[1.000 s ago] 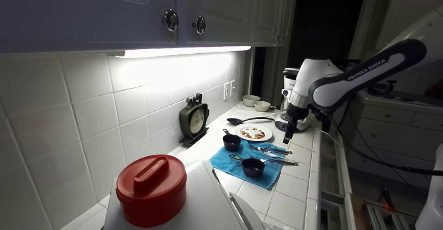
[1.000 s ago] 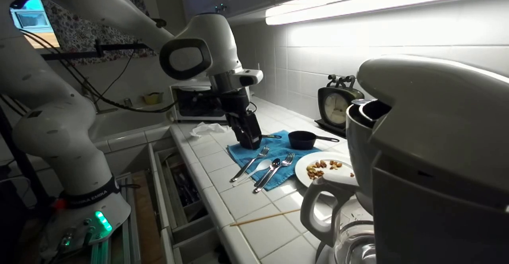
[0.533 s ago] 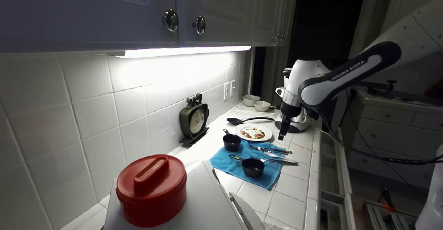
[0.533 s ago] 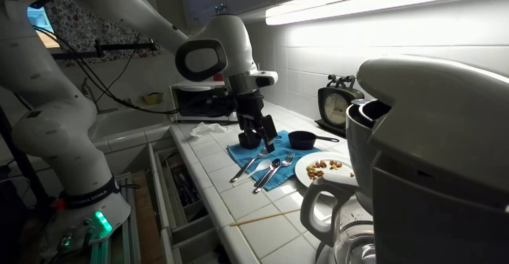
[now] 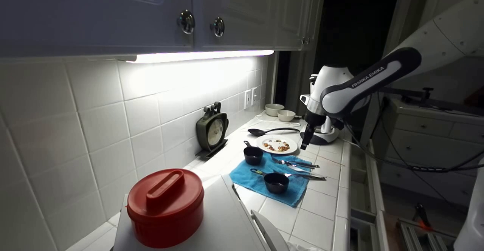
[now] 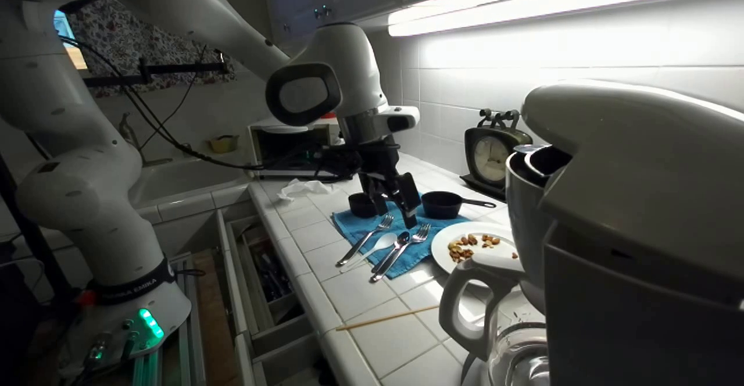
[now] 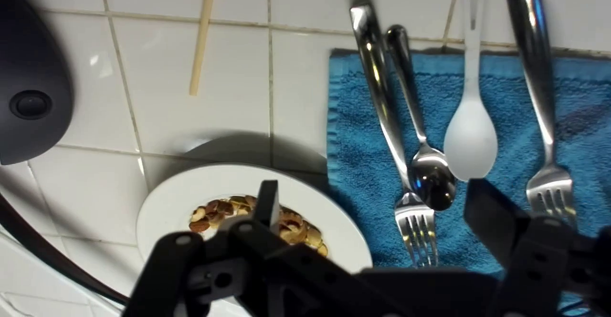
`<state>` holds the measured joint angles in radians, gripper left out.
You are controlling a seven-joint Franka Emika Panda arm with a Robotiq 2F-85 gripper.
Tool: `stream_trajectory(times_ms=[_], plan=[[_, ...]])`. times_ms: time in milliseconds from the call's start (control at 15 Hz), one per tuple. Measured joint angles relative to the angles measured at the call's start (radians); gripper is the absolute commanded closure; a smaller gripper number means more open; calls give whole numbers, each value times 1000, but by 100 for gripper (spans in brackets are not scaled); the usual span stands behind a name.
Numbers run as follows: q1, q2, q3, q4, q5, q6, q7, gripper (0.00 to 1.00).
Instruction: Place some contents from the white plate in the measuring cup at the back then pour the contents from the cup onto the white plate.
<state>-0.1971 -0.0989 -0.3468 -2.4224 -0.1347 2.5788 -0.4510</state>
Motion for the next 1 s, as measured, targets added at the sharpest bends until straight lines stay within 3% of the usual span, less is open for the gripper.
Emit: stream_trajectory(times_ms=[267,533,1000], plan=[[-26,129,-8,98,129,30,-104,0],[-68,258,33,206,244,30,-137,0],[-162,412,125,364,313,30,-102,0]])
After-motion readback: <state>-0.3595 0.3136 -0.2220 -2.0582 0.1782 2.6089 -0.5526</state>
